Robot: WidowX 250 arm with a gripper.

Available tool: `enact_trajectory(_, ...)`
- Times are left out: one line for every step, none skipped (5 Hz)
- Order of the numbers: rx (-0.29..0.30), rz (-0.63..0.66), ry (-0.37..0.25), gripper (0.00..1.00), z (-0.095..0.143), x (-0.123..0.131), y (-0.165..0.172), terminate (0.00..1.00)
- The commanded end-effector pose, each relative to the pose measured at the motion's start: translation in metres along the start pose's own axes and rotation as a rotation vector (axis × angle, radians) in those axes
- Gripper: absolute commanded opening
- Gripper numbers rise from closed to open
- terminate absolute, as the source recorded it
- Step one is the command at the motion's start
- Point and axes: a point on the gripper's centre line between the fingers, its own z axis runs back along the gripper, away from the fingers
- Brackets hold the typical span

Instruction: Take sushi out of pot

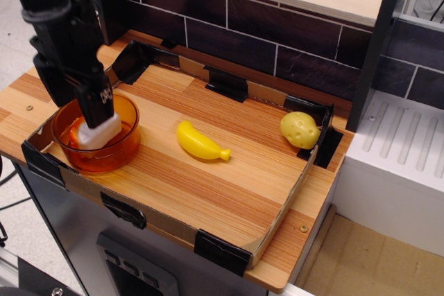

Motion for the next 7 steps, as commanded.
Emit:
enact_trajectory(0.077, 0.022, -0.001, 1.0, -0.01, 0.005, 0.001, 0.0)
enact_trajectory(0.086, 0.038, -0.003, 1.0, -0.015, 0.008, 0.003, 0.0)
enact_trajectory(0.097, 0.033, -0.001, 1.0, -0.022, 0.007, 0.002, 0.0)
enact_trajectory(0.107, 0.032, 0.009, 1.0, -0.027, 0.008, 0.002, 0.0)
enact_trajectory(0.107, 0.025, 0.007, 1.0, -0.029, 0.009, 0.002, 0.0)
enact_trajectory(0.121, 0.034, -0.018, 0.0, -0.028, 0.009, 0.002, 0.0)
enact_trajectory(0.132, 0.034, -0.019, 0.0, -0.014, 0.01, 0.005, 0.0)
